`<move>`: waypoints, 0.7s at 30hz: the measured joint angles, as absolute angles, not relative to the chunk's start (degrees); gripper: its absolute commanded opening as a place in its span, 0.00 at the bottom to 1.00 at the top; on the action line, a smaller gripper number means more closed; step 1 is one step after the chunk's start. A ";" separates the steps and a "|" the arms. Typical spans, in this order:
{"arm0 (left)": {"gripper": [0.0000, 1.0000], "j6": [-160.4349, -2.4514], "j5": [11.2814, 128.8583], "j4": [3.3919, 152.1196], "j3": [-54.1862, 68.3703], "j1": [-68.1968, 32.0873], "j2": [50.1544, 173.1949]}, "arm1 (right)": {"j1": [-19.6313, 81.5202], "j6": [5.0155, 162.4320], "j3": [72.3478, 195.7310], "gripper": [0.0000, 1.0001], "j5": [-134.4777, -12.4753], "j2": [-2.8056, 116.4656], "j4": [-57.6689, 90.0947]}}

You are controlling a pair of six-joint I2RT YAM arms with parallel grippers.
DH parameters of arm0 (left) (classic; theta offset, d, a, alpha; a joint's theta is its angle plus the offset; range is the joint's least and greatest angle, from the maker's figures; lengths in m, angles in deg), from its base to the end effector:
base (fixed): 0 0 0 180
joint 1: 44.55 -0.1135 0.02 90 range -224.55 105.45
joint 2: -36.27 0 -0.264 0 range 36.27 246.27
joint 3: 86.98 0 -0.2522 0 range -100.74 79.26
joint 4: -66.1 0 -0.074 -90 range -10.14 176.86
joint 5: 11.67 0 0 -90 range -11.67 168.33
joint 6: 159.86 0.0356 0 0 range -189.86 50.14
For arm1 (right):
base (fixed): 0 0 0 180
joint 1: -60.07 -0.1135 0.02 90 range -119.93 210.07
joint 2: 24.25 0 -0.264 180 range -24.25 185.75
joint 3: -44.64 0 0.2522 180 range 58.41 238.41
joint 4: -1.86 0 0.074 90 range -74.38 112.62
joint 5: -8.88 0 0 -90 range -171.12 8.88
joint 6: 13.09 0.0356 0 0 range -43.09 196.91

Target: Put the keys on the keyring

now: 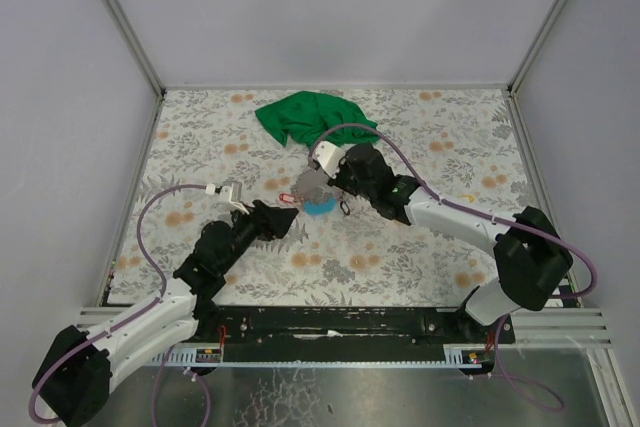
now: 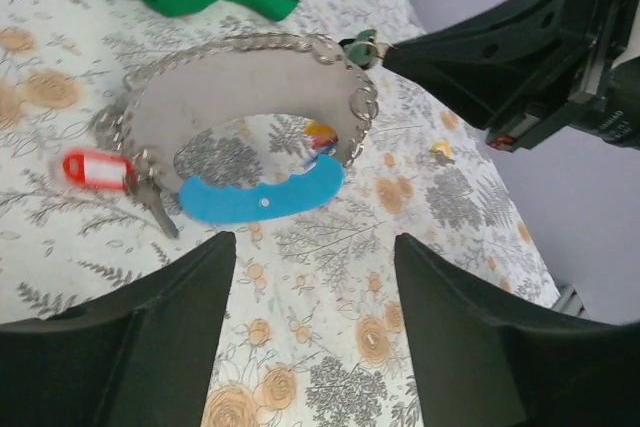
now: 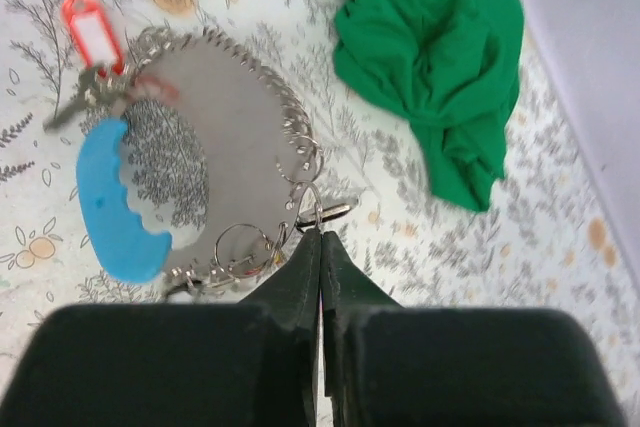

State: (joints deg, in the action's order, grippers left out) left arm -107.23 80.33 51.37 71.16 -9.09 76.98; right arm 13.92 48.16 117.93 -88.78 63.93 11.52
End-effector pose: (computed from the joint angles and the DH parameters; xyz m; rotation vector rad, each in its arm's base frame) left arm 0.1374 -0.0964 0.1963 -0.0569 1.7277 -0.9305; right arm 0.2492 0.2525 0.2672 -1.1443 1.6351 0.0619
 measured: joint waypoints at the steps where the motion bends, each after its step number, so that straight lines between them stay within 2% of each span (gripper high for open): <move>1: 0.70 -107.01 80.86 52.16 71.16 -9.09 76.91 | 14.14 49.40 117.34 0.00 -89.28 63.93 11.34; 7: 0.84 -106.29 82.84 56.33 71.01 -9.09 76.80 | 14.60 59.94 108.69 0.00 -92.52 63.87 10.34; 8: 0.88 -106.24 83.06 56.99 70.90 -9.09 76.80 | 14.64 62.01 106.92 0.00 -92.82 63.87 10.49; 9: 0.98 -106.24 83.33 57.58 70.81 -9.09 76.74 | 14.66 63.98 105.39 0.00 -93.15 63.87 10.58; 13: 1.00 -106.33 84.48 61.25 69.66 -9.09 75.58 | 14.71 72.72 100.97 0.03 -94.92 63.87 11.04; 17: 1.00 -106.44 85.95 65.62 67.23 -9.09 73.31 | 14.73 79.24 99.20 0.15 -96.65 63.76 11.10; 18: 1.00 -106.48 86.49 67.02 66.42 -9.09 72.41 | 14.73 80.75 98.81 0.27 -96.91 63.60 11.13; 21: 1.00 -106.62 87.83 70.34 64.32 -9.09 69.94 | 14.77 84.66 97.74 0.48 -97.46 62.84 11.56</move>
State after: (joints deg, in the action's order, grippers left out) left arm -106.62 87.83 70.34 64.32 -9.09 69.94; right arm 14.77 84.66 97.74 -97.46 62.84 11.56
